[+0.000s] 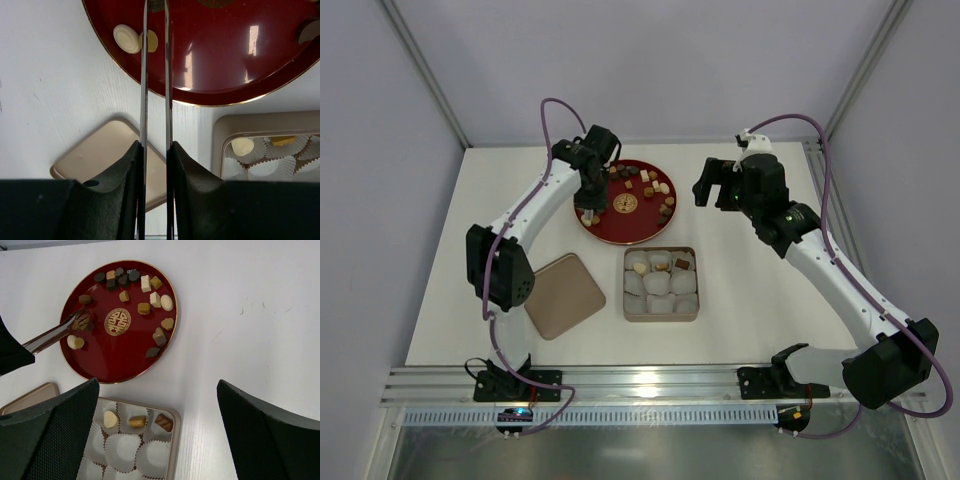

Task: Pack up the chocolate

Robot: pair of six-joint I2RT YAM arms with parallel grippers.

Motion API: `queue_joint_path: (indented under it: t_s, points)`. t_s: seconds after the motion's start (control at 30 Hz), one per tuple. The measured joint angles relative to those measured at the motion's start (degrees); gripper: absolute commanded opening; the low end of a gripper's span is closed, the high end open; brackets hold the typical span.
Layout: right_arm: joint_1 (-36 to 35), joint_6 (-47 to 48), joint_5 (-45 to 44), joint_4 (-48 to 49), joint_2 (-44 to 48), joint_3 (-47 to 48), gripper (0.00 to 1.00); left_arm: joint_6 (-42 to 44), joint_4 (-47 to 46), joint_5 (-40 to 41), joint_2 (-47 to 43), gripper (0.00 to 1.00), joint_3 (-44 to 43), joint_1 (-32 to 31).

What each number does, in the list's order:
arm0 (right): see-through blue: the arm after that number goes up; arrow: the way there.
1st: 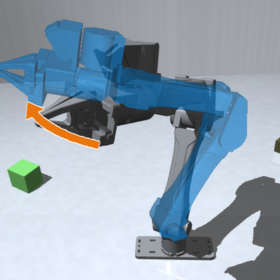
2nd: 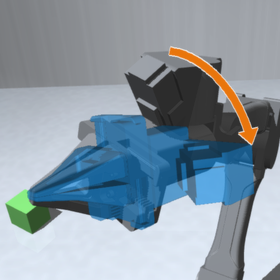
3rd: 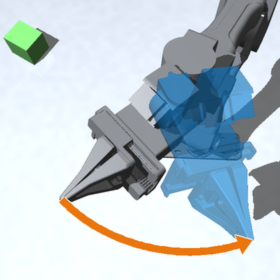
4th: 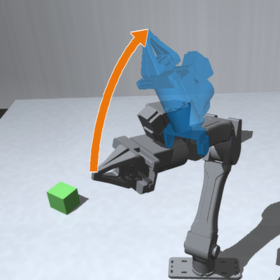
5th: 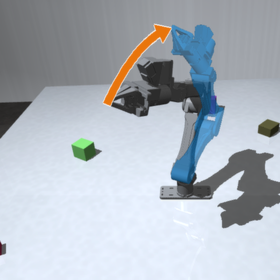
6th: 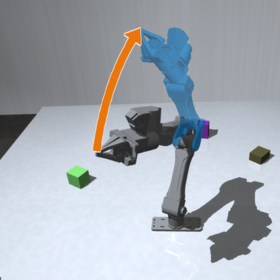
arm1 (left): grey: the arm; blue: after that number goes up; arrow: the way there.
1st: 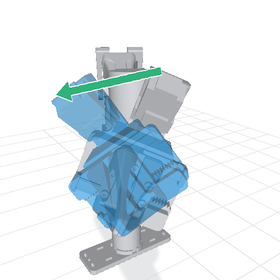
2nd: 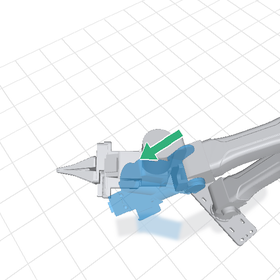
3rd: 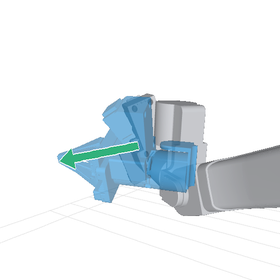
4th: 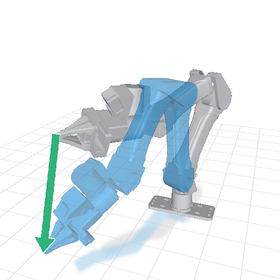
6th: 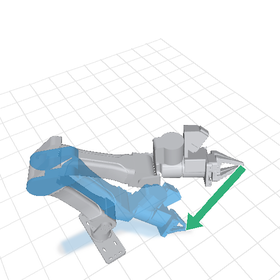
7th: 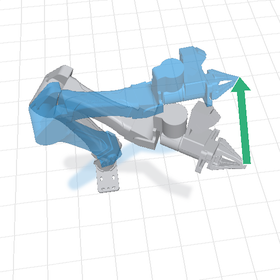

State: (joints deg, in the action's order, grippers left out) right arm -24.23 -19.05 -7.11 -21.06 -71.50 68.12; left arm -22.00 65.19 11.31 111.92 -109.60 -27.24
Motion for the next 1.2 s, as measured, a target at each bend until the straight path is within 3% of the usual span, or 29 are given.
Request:
queue_joint_path:
  t_s: [0.4,1.2]
  points:
    - [0.0,0.0,0.0,0.0,0.0,0.0,1.00,-0.1,1.0,-0.4,-0.9,0.26,0.0,-1.6]
    - [0.0,0.0,0.0,0.0,0.0,0.0,1.00,-3.6,3.8,-1.3,-14.8,0.26,5.5,-14.0]
